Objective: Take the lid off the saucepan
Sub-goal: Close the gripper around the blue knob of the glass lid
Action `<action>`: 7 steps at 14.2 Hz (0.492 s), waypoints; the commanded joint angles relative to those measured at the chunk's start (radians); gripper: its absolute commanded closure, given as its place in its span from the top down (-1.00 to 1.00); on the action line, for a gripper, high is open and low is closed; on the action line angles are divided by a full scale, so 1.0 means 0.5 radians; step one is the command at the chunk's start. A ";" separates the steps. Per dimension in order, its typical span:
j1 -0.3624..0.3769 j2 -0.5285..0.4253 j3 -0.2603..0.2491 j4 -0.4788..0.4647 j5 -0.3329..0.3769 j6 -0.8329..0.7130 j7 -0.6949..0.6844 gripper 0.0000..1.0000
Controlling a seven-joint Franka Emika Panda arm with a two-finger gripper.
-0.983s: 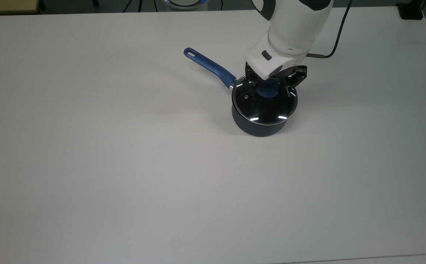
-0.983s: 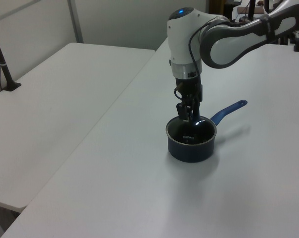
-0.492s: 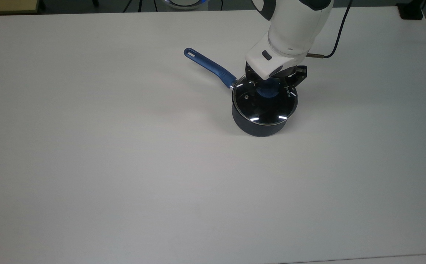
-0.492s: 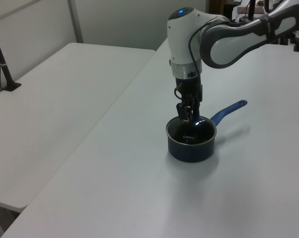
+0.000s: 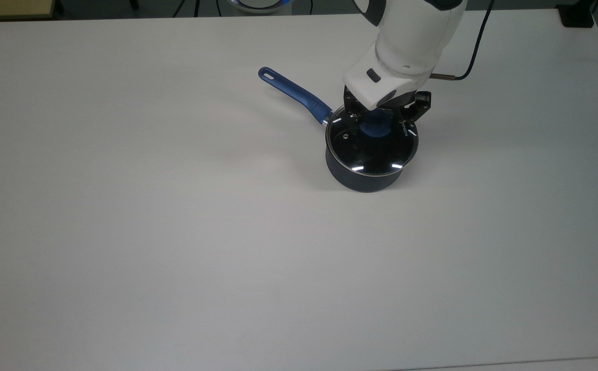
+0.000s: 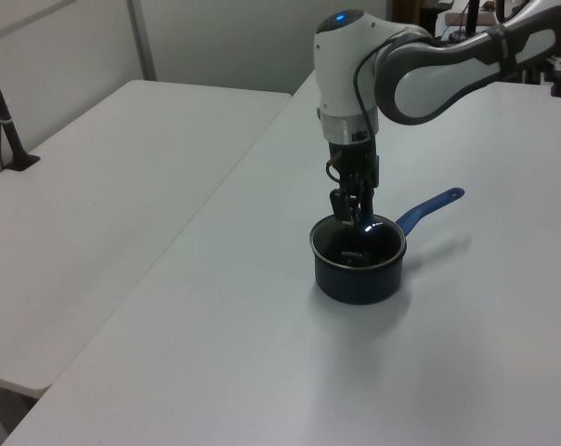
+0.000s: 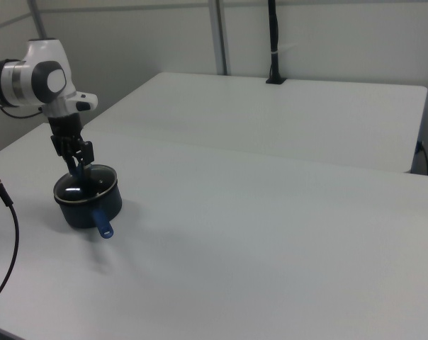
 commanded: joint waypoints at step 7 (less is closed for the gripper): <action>0.005 -0.075 -0.036 0.146 0.031 -0.270 -0.009 -0.56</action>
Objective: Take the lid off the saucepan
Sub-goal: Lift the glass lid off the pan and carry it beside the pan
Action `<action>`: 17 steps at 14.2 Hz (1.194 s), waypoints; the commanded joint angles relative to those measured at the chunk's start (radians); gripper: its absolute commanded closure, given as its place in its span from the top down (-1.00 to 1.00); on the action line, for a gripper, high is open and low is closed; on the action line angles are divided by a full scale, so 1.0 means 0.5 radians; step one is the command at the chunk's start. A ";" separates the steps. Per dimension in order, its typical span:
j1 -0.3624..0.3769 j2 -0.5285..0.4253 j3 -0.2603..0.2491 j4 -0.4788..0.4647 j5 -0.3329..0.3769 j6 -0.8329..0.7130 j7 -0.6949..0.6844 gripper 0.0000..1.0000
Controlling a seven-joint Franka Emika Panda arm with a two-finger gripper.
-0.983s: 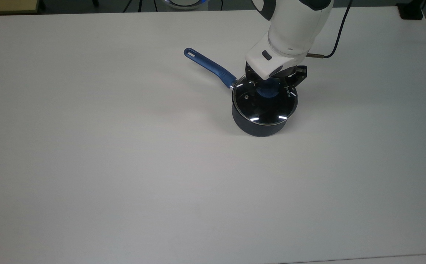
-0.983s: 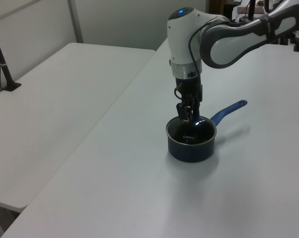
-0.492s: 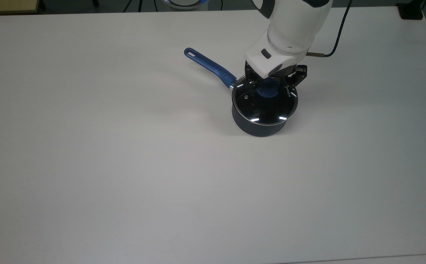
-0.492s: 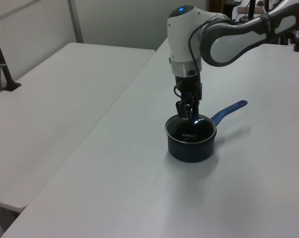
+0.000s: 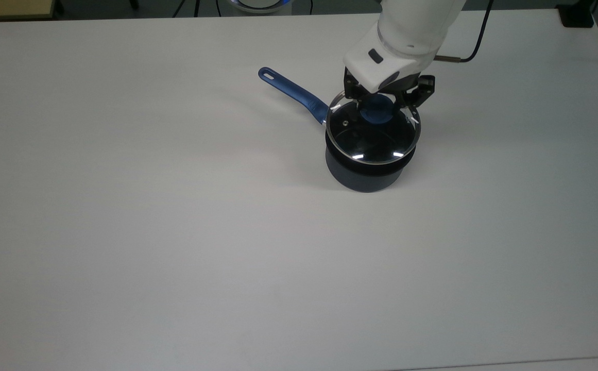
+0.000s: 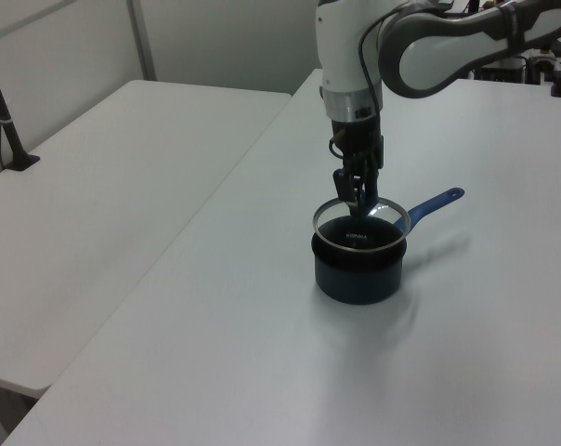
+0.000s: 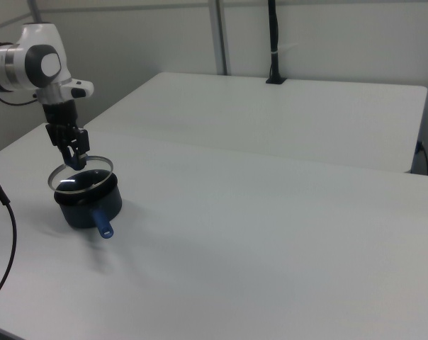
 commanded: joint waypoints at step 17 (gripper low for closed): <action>-0.202 0.006 -0.606 -0.155 0.096 0.124 -0.733 -0.56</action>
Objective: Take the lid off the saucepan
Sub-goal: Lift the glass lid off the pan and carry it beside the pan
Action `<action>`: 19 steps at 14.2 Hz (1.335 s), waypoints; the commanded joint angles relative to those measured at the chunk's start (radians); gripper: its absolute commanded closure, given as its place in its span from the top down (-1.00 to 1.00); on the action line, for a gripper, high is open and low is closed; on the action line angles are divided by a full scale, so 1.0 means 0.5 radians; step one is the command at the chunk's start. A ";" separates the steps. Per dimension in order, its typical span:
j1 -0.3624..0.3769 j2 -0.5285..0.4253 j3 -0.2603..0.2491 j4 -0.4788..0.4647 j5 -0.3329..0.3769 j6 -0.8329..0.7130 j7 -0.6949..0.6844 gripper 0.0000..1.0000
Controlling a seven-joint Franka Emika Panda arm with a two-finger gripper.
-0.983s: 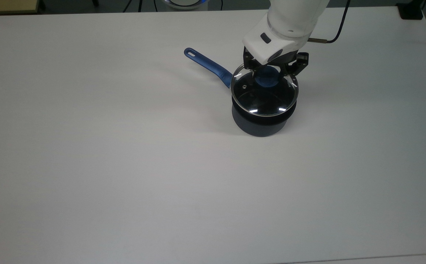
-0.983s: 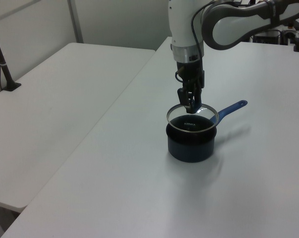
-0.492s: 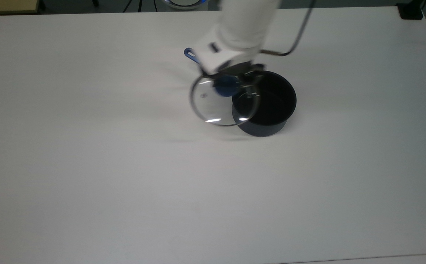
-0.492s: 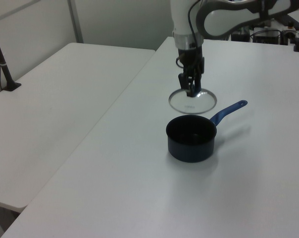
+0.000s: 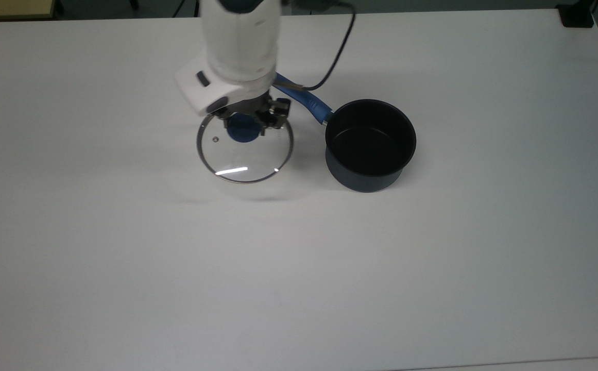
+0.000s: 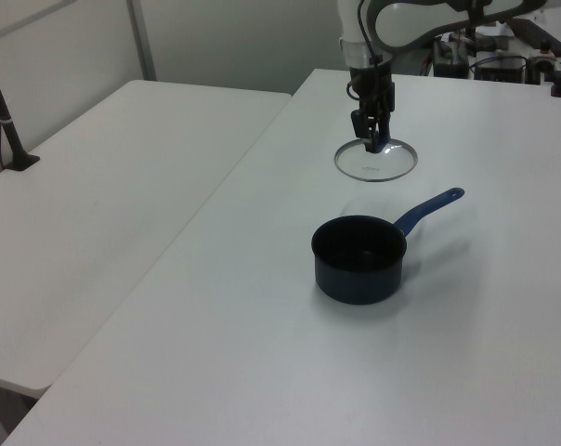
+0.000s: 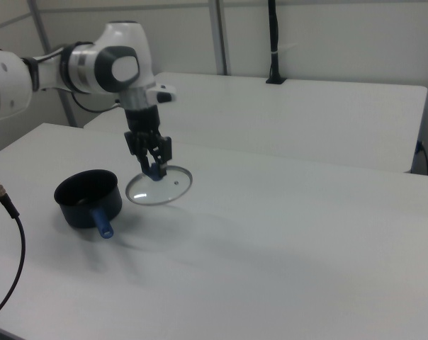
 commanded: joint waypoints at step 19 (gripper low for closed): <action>-0.051 0.239 -0.003 -0.203 0.047 0.374 -0.120 -0.53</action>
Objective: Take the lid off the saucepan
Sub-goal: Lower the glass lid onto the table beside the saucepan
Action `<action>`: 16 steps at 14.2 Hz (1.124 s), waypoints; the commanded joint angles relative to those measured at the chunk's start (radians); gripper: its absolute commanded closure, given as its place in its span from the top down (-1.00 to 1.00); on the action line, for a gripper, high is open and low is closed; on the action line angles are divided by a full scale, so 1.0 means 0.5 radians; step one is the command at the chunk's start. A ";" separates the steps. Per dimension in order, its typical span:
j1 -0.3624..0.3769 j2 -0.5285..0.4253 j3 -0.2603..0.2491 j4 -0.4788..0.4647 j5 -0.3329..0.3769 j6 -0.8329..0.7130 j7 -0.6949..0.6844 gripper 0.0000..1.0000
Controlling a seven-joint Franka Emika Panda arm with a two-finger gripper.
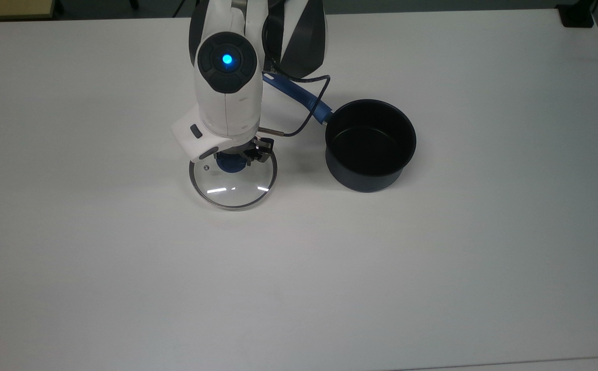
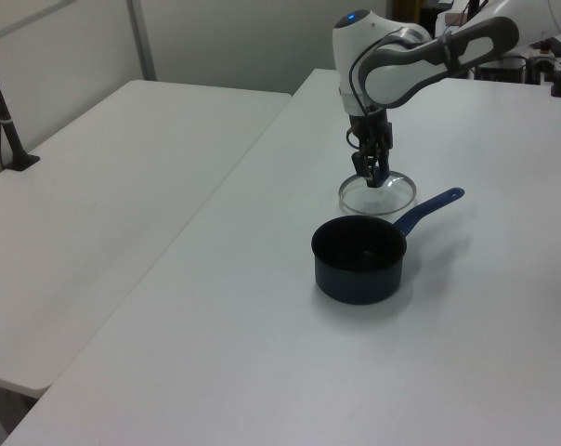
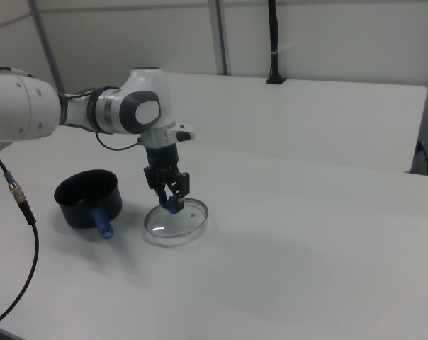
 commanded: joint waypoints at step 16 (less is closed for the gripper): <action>0.022 0.067 -0.010 -0.013 0.046 0.026 -0.049 0.42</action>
